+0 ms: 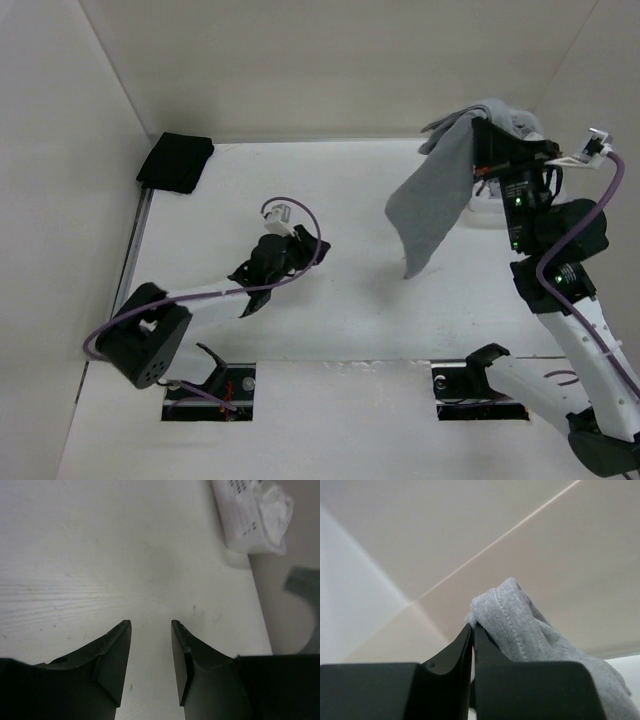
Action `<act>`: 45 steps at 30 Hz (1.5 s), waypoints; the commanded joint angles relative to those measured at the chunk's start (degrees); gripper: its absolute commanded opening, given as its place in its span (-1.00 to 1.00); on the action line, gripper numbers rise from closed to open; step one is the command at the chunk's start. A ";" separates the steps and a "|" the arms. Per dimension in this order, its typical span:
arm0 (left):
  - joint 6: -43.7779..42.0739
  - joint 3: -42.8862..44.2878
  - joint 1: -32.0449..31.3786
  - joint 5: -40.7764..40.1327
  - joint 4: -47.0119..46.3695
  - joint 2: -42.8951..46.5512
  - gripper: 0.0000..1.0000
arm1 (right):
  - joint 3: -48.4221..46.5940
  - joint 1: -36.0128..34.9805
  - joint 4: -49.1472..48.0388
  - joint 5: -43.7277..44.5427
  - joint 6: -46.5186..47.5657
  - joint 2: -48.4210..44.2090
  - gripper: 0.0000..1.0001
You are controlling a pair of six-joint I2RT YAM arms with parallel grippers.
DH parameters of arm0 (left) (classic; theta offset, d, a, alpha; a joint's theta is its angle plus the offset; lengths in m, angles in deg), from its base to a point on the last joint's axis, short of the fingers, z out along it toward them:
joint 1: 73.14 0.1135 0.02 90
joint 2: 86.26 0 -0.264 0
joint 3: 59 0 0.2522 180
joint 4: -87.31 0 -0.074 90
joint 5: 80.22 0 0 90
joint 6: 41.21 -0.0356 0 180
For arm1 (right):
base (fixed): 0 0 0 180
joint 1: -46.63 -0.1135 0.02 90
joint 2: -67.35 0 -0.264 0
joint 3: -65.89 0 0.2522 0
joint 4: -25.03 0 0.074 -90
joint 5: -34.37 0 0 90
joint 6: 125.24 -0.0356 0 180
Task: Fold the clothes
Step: Move the tank top to the center of the board, then flatten the tank top out
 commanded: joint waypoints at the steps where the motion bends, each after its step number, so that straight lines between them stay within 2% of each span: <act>1: 2.23 -1.82 4.40 -1.89 1.97 10.76 -0.29 | 7.47 -9.73 -1.07 0.40 -4.47 0.68 -0.90; 3: 2.06 -2.70 6.68 -3.03 5.91 15.59 -0.28 | 13.27 -10.28 -4.57 0.05 -8.51 4.70 -0.89; 5: 1.27 -3.67 8.44 -3.48 9.69 18.15 -0.27 | 17.42 -7.48 -10.36 -2.05 -12.38 15.39 -0.89; 6: 0.75 -4.19 9.67 -3.74 11.45 18.69 -0.27 | 16.91 -6.07 -11.87 -3.19 -13.44 21.46 -0.90; 7: 0.57 -4.55 10.73 -4.00 12.69 18.87 -0.27 | 16.47 -5.71 -12.50 -3.64 -13.54 23.61 -0.90; 9: 0.57 -5.69 13.54 -4.09 16.02 18.87 -0.28 | 10.26 -1.77 -14.00 -4.96 -15.90 36.41 -0.92; 11: 0.39 -5.95 13.38 -4.27 17.26 18.78 -0.29 | 7.87 -0.88 -13.91 -5.22 -16.96 39.43 -0.90; 13: -0.75 -6.48 11.45 -6.10 19.55 18.95 -0.31 | 5.22 0.45 -13.39 -4.53 -18.02 42.51 -0.64; 16: -3.64 -6.40 7.15 -10.67 23.85 19.22 -0.31 | 6.34 0.89 -10.84 -4.17 -16.89 42.27 -0.11; 18: -6.63 -5.17 3.37 -12.26 27.97 19.22 -0.34 | 10.21 0.71 -10.13 -4.00 -13.55 39.81 0.01; 19: -7.86 -4.38 1.53 -12.35 30.17 19.05 -0.35 | 13.70 0.63 -9.96 -3.56 -12.06 37.97 0.02; 21: -8.75 -2.45 -4.61 -12.27 36.57 18.26 -0.35 | 20.04 -0.25 -9.78 -2.68 -11.17 34.72 -0.13; 24: -5.69 -1.21 -14.63 -11.57 42.91 15.89 -0.35 | 29.09 -2.27 -8.90 -2.33 -11.69 29.71 -0.66; 26: -2.53 0.10 -19.65 -11.04 46.08 14.39 -0.30 | 32.88 -4.20 -8.29 -2.15 -12.48 26.89 -0.74; 29: 0.73 1.60 -25.11 -9.72 46.98 13.51 -0.14 | 37.63 -6.84 -7.50 -0.84 -13.89 22.59 -0.65; 31: 3.01 2.13 -27.31 -8.49 46.63 12.46 -0.07 | 40.10 -7.90 -7.06 -0.66 -14.77 20.03 -0.48; 33: 4.51 2.22 -28.37 -7.17 45.75 10.88 -0.04 | 42.29 -8.34 -6.35 -0.57 -15.38 18.10 -0.26; 37: 6.54 1.95 -30.39 -4.27 42.41 6.31 -0.05 | 46.25 -8.43 -5.56 -0.48 -16.53 16.25 -0.12; 39: 7.07 2.04 -31.36 -2.96 41.36 4.20 -0.14 | 47.40 -8.43 -5.82 -0.74 -17.06 15.98 -0.08; 40: 7.07 2.22 -31.80 -2.25 41.00 3.23 -0.26 | 47.75 -8.43 -6.00 -0.74 -17.14 16.42 -0.06; 41: 7.07 2.65 -32.06 -1.81 40.74 2.79 -0.49 | 47.75 -8.43 -6.26 -1.01 -17.23 17.38 -0.04; 43: 6.63 3.70 -31.63 -1.72 41.17 3.65 -0.79 | 47.14 -8.43 -6.96 -1.62 -17.23 19.49 0.01; 45: 5.41 5.29 -29.88 -2.59 42.23 7.33 -0.91 | 45.30 -8.43 -8.63 -3.54 -17.06 23.08 0.07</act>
